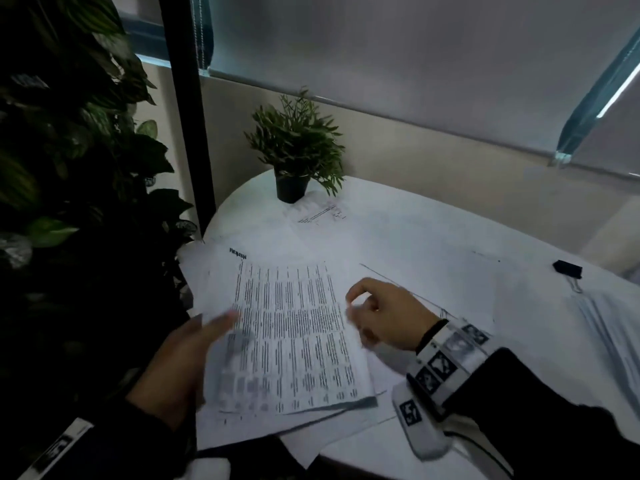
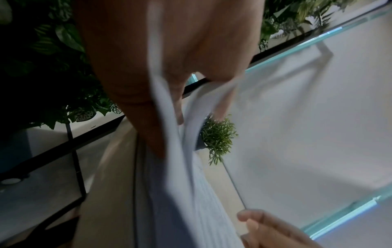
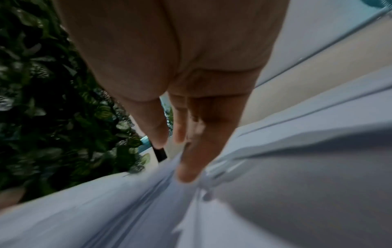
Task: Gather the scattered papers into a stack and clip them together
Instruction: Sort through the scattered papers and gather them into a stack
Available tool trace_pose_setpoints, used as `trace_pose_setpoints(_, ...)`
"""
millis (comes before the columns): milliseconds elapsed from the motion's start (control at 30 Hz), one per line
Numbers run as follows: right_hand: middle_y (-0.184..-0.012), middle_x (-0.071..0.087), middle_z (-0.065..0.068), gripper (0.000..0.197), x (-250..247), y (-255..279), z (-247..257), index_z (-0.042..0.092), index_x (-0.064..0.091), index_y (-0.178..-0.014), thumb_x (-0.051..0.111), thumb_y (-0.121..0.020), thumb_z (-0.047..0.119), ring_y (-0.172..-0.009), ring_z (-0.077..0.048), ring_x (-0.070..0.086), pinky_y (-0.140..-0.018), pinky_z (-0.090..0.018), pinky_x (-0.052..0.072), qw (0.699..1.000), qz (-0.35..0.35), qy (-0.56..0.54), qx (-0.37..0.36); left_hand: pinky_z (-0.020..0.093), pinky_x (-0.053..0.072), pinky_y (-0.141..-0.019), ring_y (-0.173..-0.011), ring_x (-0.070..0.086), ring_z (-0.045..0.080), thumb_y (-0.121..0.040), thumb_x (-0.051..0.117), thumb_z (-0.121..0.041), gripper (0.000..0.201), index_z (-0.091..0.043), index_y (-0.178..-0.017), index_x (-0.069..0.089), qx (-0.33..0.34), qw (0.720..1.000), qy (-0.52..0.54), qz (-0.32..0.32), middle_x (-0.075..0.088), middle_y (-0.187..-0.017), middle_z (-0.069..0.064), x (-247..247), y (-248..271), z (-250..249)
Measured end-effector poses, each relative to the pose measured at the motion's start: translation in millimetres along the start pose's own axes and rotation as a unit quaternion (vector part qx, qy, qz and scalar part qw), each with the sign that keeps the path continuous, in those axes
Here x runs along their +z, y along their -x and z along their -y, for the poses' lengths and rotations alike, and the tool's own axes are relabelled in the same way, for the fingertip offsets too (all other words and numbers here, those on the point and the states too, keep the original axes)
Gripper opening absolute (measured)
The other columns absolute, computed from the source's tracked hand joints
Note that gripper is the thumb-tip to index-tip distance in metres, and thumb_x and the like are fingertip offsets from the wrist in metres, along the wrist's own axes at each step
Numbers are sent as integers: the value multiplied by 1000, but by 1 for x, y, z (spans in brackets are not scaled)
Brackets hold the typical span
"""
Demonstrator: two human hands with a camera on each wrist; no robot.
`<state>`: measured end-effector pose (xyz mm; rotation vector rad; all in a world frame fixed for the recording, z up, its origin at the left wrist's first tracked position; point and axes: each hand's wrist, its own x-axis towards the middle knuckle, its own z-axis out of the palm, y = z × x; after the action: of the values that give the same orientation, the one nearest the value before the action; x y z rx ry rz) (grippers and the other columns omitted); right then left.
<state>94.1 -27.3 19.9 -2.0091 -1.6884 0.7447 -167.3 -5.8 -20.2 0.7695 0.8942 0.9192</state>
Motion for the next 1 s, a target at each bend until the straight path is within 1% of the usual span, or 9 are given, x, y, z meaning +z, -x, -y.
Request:
trace_pose_setpoints(33, -82, 70, -8, 12, -7, -10, -6, 24, 58, -102, 57, -89, 26, -75, -19, 64, -78, -28, 48, 998, -34, 46, 13, 40, 59, -68, -82, 73, 30, -89, 56, -5, 20, -7, -107, 65, 27, 997, -64, -30, 73, -99, 17, -1, -1, 2)
trace_pose_setpoints(100, -117, 60, -10, 36, -23, -33, -24, 20, 49, -125, 51, -92, 32, -107, -24, 57, -93, -30, 42, 979, -89, 177, 57, 17, 53, -52, -71, 72, 19, -82, 48, 20, 34, -7, -97, 61, 86, 980, -170, -59, 76, -81, 5, -1, -2, 5)
trace_pose_setpoints(200, -139, 41, -13, 55, -33, -55, -45, 12, 32, -139, 40, -95, 43, -125, -29, 44, -102, -37, 39, 936, -9, 320, 146, 6, 45, -77, -104, 59, 16, -79, 52, 24, 62, -10, -131, 44, 147, 951, -256, -94, 60, -116, 0, -9, -7, 4)
trace_pose_setpoints(300, -127, 52, -12, 40, -32, -60, -44, 9, 47, -122, 35, -99, 40, -115, -29, 52, -89, -33, 42, 914, 19, 380, 143, 22, 28, -108, -133, 34, 13, -80, 53, 19, 89, -31, -148, 23, 150, 936, -312, -69, 33, -147, -5, -19, -11, 5)
trace_pose_setpoints(367, -121, 55, -10, 31, -31, -61, -38, 11, 49, -117, 39, -98, 32, -110, -27, 54, -82, -32, 42, 890, 4, 443, 106, 4, 24, -100, -133, 32, 6, -82, 49, 20, 80, -34, -139, 35, 153, 925, -343, -56, 35, -144, -7, -19, -11, 7)
trace_pose_setpoints(433, -116, 57, -8, 26, -29, -61, -35, 12, 48, -117, 45, -93, 23, -106, -26, 57, -77, -32, 41, 859, 10, 504, 84, -10, 30, -76, -115, 47, -6, -83, 43, 21, 65, -29, -123, 51, 144, 922, -355, -46, 44, -136, -3, -16, -13, 7)
trace_pose_setpoints(700, -112, 59, -5, 26, -24, -57, -34, 15, 45, -116, 34, -99, 31, -100, -24, 58, -72, -30, 37, 862, -16, 504, 47, 1, 39, -50, -57, 54, -4, -84, 42, 19, 52, -26, -102, 61, 126, 940, -309, -68, 58, -102, -7, -23, -22, 15)
trace_pose_setpoints(900, -110, 59, -3, 23, -23, -60, -32, 16, 49, -113, 39, -96, 26, -99, -22, 59, -72, -30, 37, 843, -18, 536, 46, 5, 44, -61, -70, 60, -3, -82, 39, 23, 52, -19, -102, 63, 116, 951, -279, -64, 60, -115, 8, -21, -21, 14)
trace_pose_setpoints(1000, -107, 60, -3, 20, -19, -59, -30, 15, 50, -111, 41, -94, 22, -96, -22, 60, -68, -29, 36, 832, -19, 554, 30, -2, 41, -60, -71, 60, -13, -82, 39, 22, 50, -15, -104, 63, 120, 954, -265, -65, 59, -115, 8, -16, -19, 11)
